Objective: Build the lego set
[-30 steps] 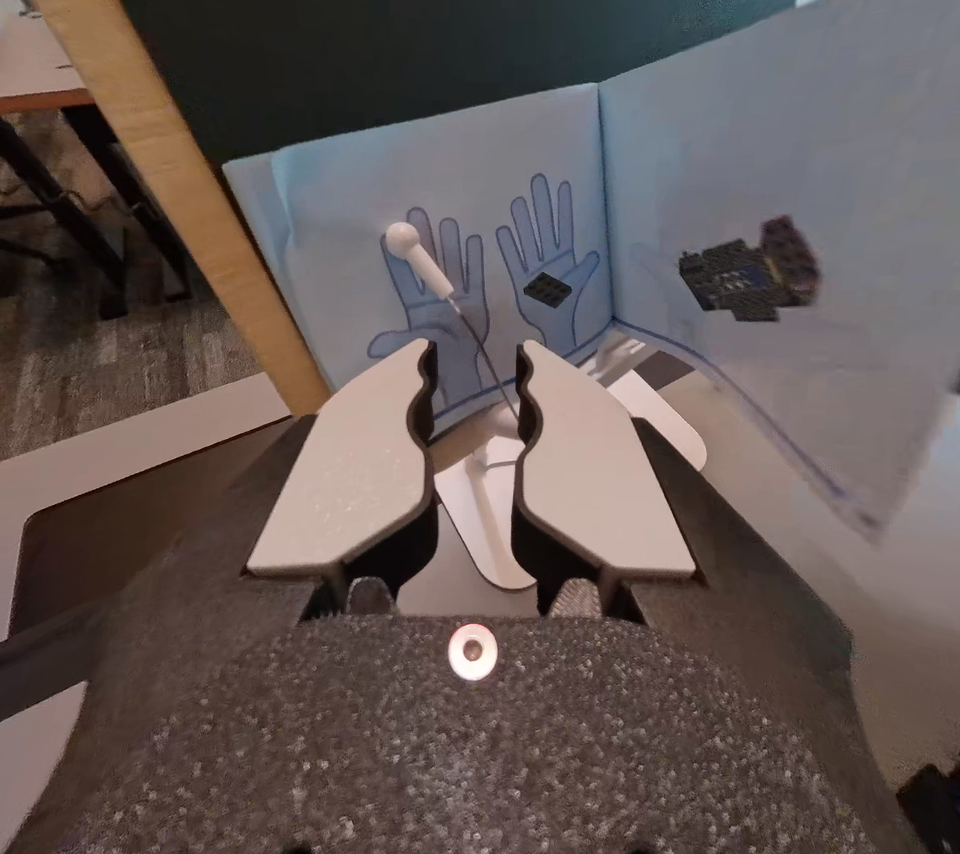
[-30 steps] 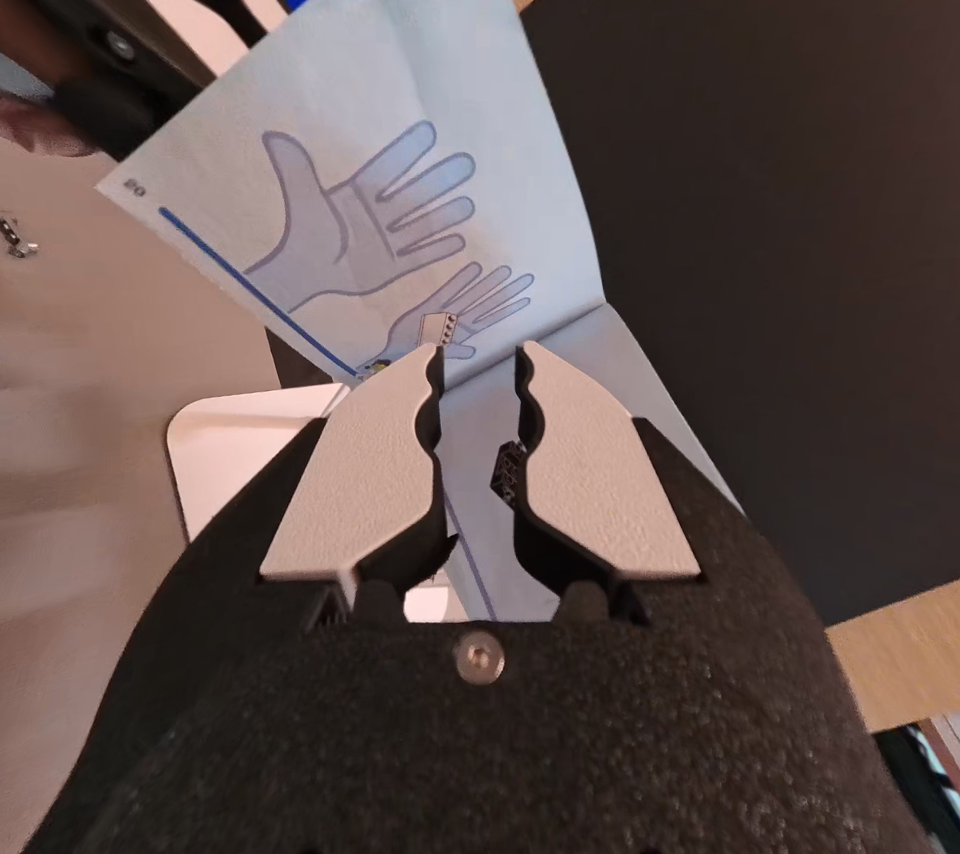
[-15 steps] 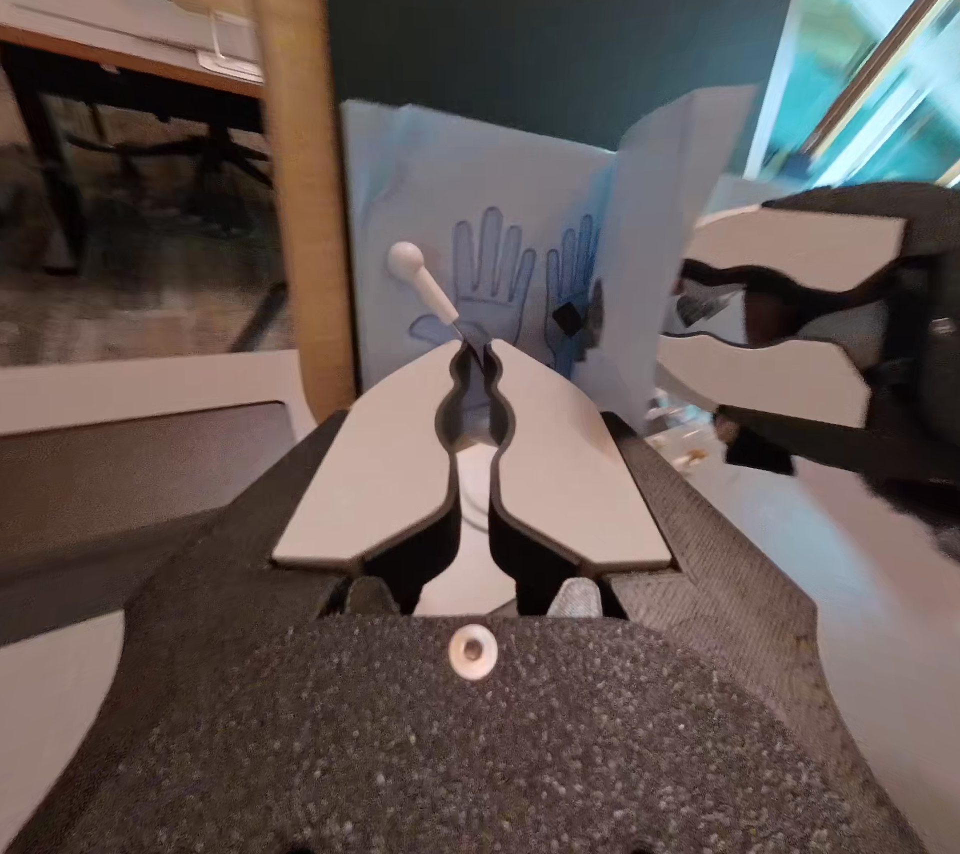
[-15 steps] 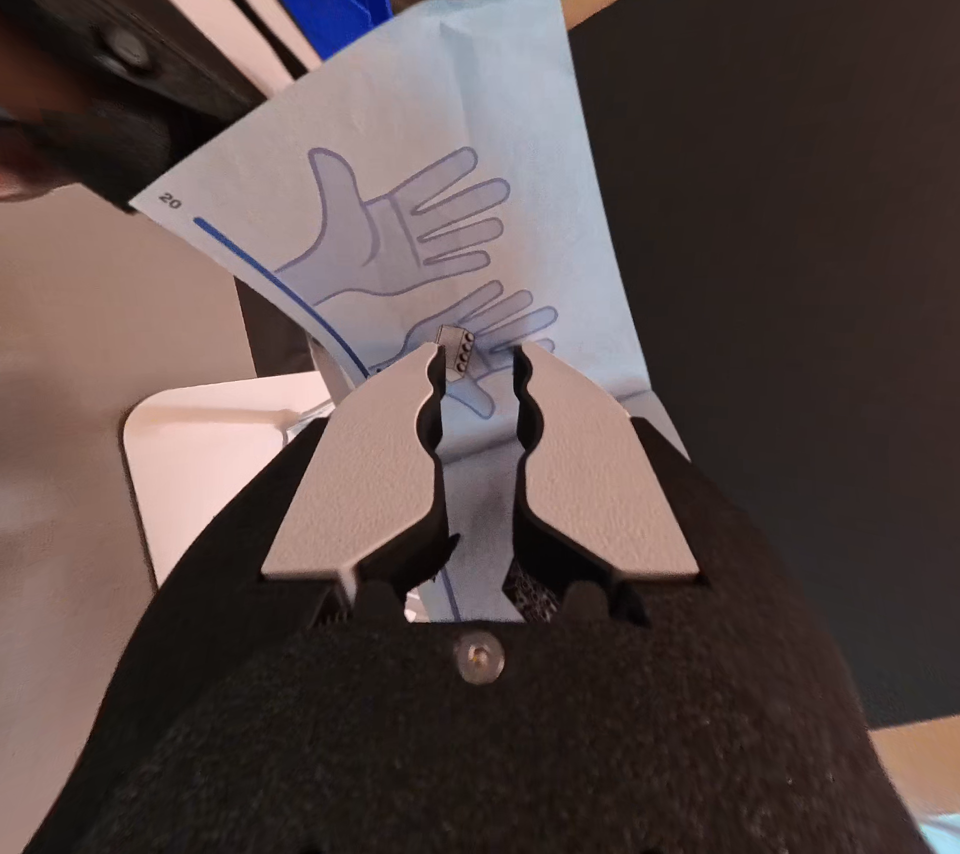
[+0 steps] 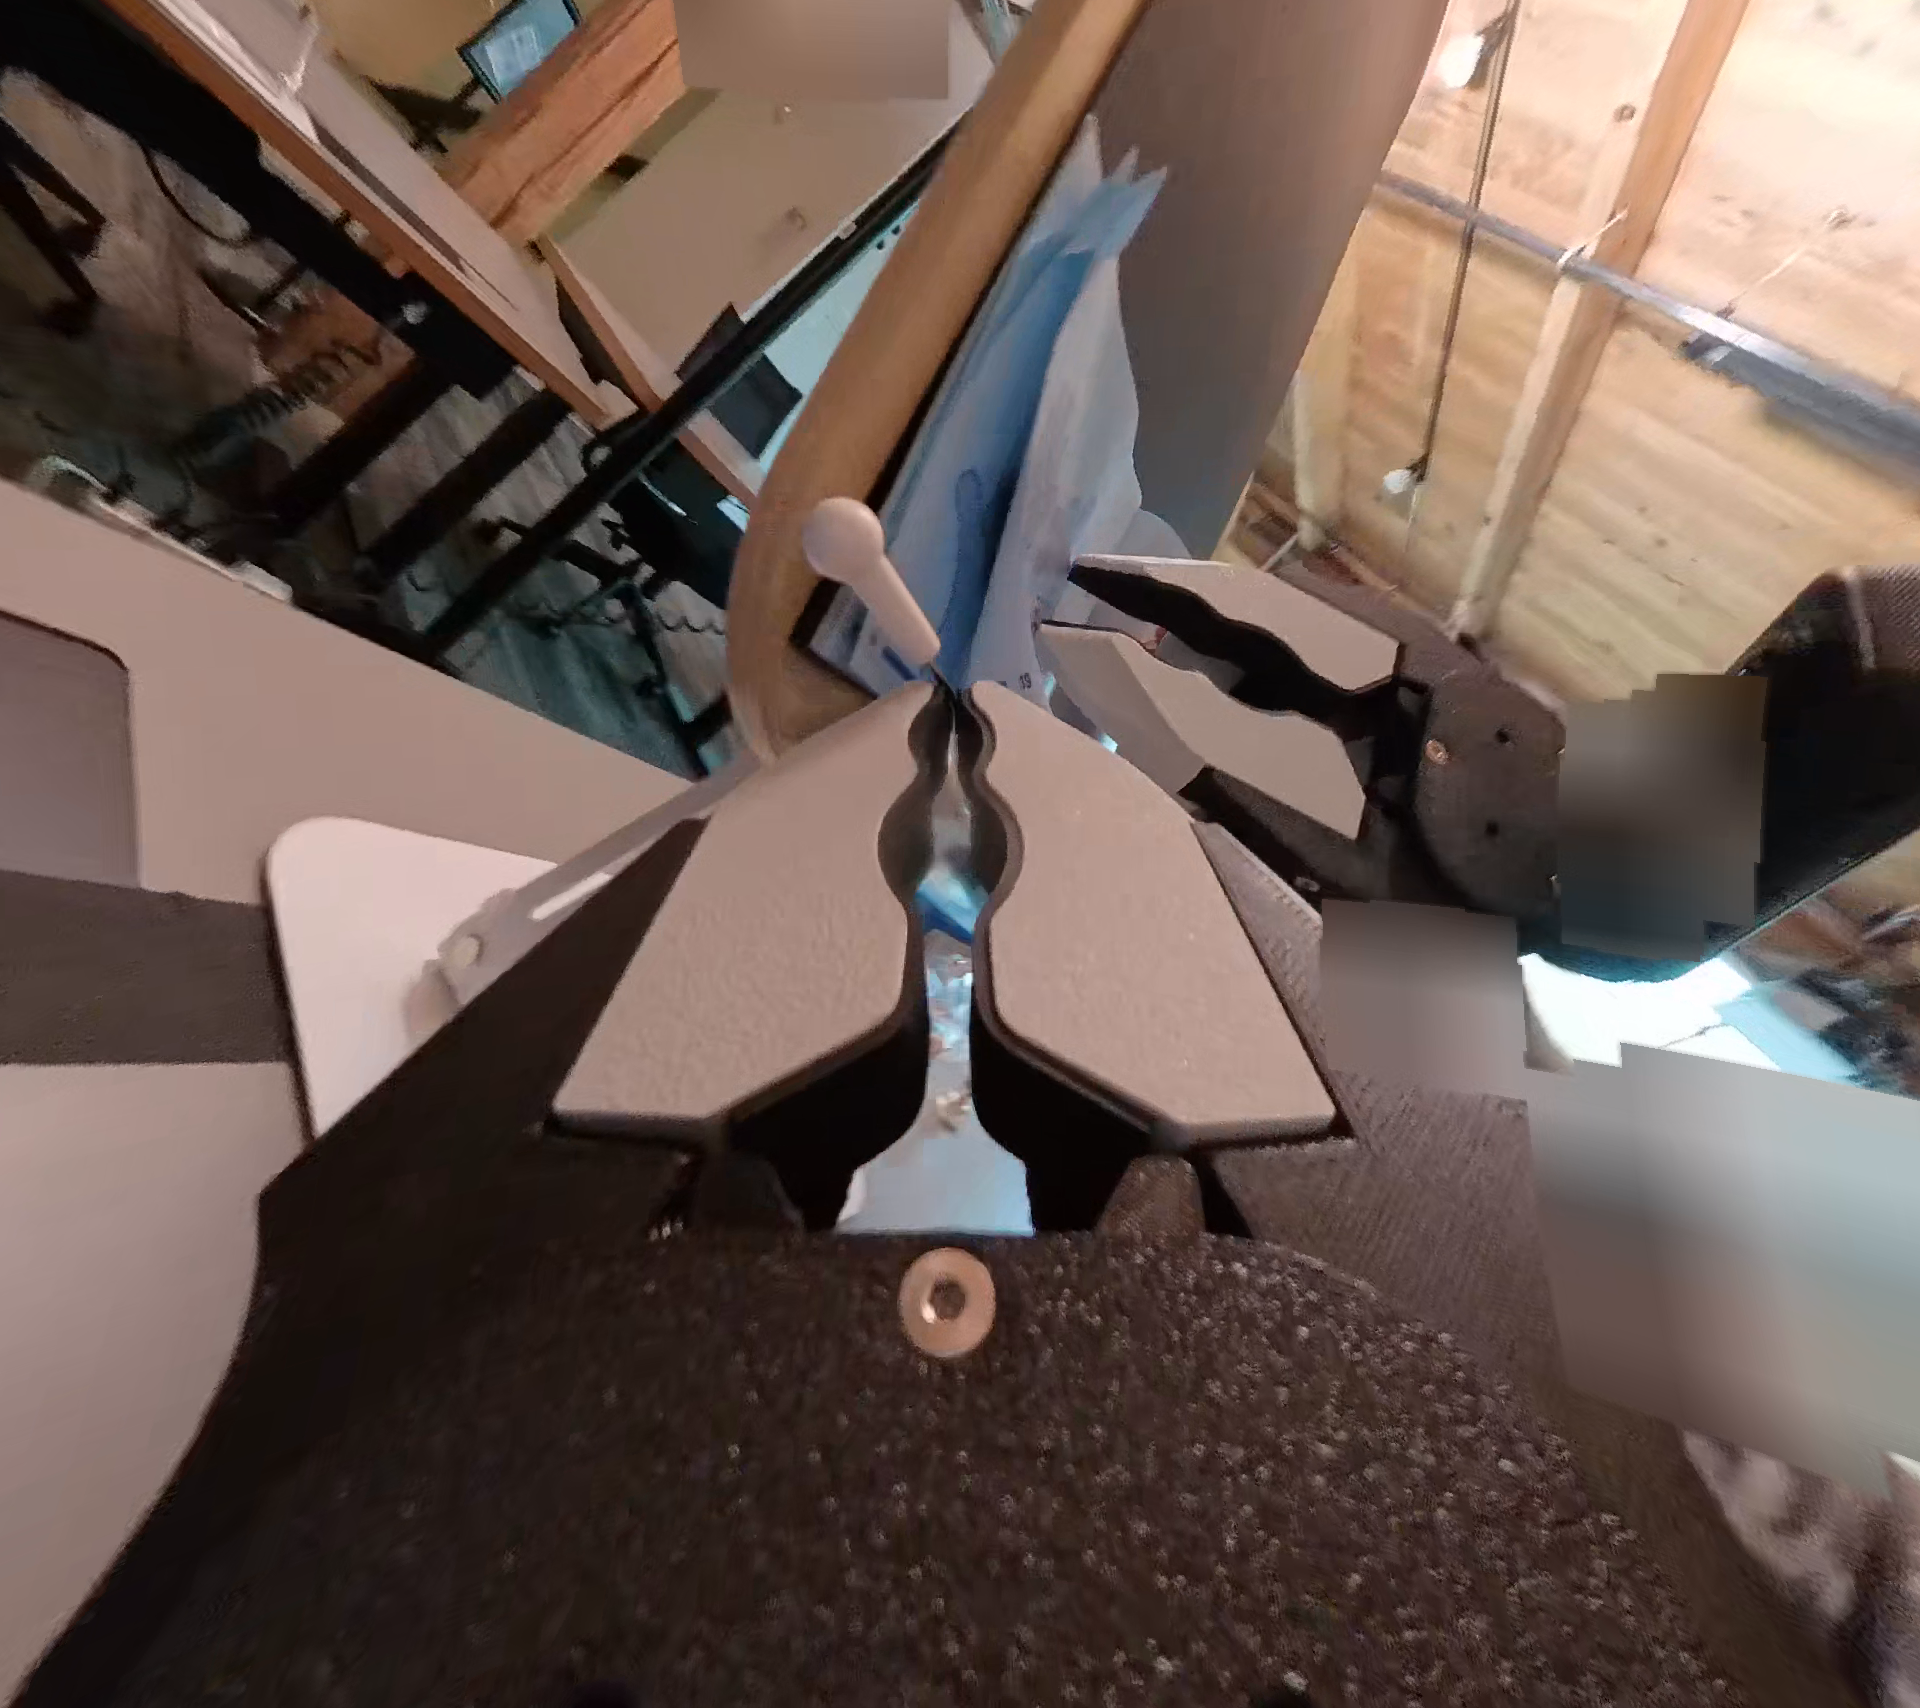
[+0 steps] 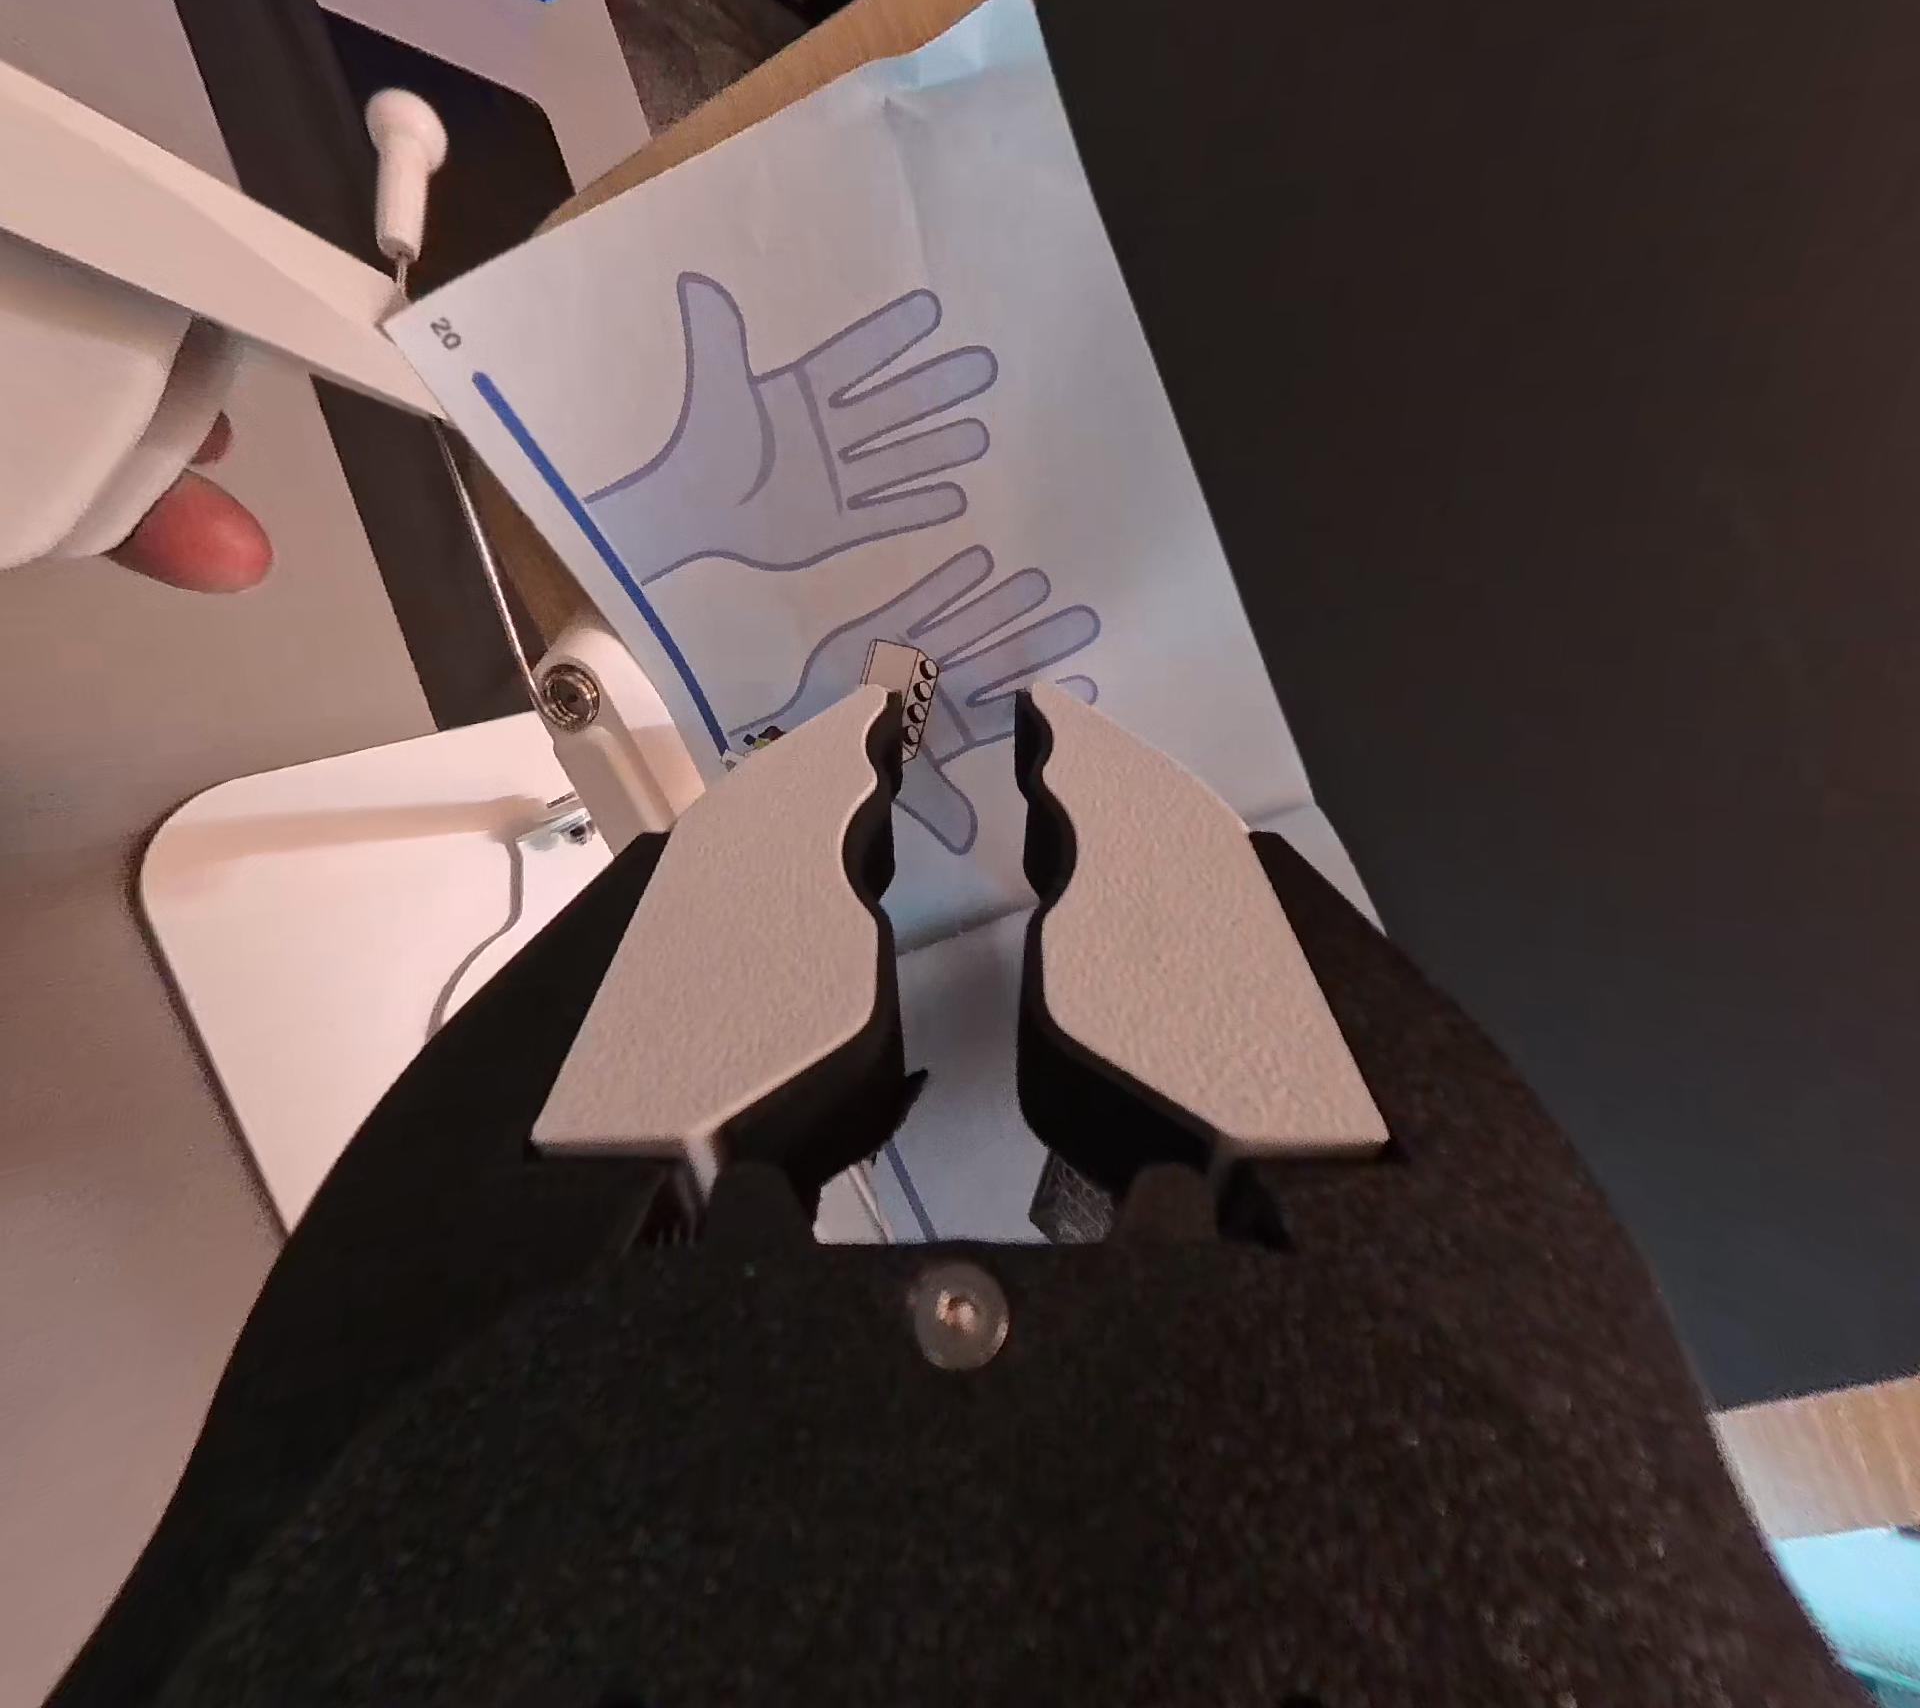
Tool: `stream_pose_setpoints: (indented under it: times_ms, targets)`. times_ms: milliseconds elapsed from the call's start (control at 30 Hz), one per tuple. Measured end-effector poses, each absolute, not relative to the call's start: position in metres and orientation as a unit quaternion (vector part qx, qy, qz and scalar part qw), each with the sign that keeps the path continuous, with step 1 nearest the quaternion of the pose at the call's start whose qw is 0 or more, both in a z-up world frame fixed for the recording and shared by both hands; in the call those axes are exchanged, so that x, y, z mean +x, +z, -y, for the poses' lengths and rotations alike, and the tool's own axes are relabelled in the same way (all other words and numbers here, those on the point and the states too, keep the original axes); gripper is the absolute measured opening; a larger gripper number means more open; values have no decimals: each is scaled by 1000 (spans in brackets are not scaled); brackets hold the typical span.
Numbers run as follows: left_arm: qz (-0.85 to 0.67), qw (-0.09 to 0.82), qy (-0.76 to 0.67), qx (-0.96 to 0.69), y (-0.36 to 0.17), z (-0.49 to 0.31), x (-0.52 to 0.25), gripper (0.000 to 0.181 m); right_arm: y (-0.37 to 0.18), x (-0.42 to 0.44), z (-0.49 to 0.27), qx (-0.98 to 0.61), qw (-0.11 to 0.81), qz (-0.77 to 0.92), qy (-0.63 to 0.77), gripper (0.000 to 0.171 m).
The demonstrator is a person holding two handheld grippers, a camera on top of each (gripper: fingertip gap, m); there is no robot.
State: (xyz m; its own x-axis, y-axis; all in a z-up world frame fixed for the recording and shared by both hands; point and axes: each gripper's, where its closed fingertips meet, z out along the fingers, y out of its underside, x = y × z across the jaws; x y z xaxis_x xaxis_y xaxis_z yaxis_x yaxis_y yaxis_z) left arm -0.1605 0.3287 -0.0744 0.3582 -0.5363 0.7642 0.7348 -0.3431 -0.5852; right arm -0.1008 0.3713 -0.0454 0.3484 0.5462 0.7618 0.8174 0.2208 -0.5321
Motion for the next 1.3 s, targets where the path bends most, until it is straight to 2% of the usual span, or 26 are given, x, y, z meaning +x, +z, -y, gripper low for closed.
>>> stream_pose_setpoints:
  times_ms: [133,300,433,500,600,767,933,1167,1300]
  targets:
    - [25,609,-454,-650,-68,-329,-158,2,-44,-101,-372,-628,540,547,-124,18]
    - [115,553,-558,-608,-87,-329,-163,4,-44,-102,-372,-644,543,529,-100,18]
    - [127,572,-581,-565,-82,-324,-162,1,-44,-102,-372,-643,544,530,-101,19]
    - [93,599,-537,-587,-72,-325,-160,1,-44,-102,-371,-642,542,533,-102,20]
    - [-26,647,-388,-655,-59,-331,-152,2,-45,-102,-371,-643,539,535,-95,21]
    - [-185,637,-226,-713,-45,-345,-130,3,-44,-103,-370,-656,542,523,-46,21]
    - [-272,599,-164,-735,-47,-356,-107,2,-42,-104,-368,-667,538,515,-4,20]
    - [-265,592,-167,-743,-49,-360,-105,2,-23,-90,-357,-655,557,510,13,19]
    - [-276,608,-160,-727,-40,-349,-107,14,-10,-65,-346,-663,577,474,49,19]
